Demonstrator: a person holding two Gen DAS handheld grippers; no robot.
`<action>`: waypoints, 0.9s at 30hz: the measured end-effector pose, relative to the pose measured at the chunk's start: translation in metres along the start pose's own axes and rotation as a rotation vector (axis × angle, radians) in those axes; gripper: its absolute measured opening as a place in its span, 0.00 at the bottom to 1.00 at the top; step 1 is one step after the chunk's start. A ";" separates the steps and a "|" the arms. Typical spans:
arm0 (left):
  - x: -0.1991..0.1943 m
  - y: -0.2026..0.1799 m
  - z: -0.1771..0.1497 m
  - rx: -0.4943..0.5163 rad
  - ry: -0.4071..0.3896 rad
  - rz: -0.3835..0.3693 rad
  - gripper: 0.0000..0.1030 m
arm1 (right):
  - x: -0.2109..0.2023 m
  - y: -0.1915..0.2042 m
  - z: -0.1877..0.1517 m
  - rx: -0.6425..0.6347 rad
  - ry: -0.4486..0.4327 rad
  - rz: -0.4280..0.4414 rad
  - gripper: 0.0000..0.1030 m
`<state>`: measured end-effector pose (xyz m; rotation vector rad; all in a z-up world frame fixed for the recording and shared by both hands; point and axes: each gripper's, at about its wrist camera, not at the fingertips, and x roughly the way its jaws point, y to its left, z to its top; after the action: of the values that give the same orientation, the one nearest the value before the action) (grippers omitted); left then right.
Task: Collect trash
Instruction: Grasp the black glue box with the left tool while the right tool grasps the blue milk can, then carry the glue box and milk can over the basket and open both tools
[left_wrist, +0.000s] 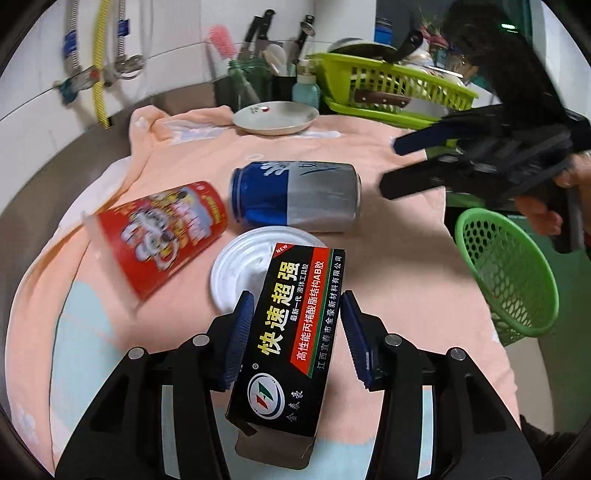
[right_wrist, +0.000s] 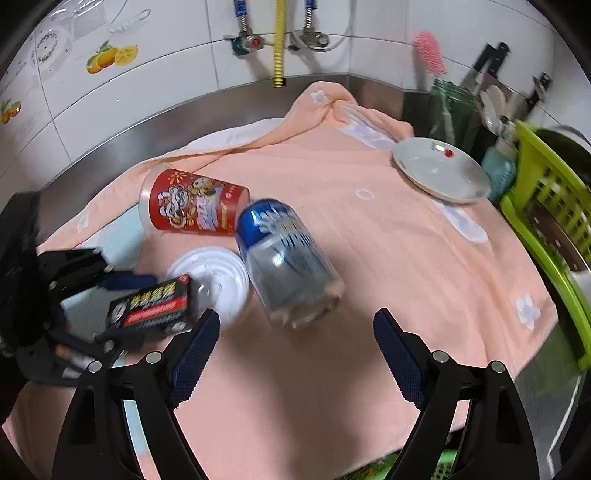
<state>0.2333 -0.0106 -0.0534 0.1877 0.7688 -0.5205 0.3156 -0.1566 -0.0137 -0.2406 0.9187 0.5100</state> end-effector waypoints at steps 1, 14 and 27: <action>-0.004 0.000 -0.002 -0.006 -0.003 0.003 0.47 | 0.004 0.002 0.005 -0.012 0.006 -0.002 0.80; -0.029 0.016 -0.019 -0.082 -0.012 0.015 0.46 | 0.070 0.013 0.049 -0.086 0.114 0.010 0.76; -0.026 0.014 -0.020 -0.088 -0.005 0.000 0.46 | 0.080 -0.001 0.040 -0.013 0.142 0.037 0.69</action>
<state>0.2126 0.0182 -0.0501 0.1048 0.7852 -0.4863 0.3843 -0.1160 -0.0544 -0.2748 1.0599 0.5378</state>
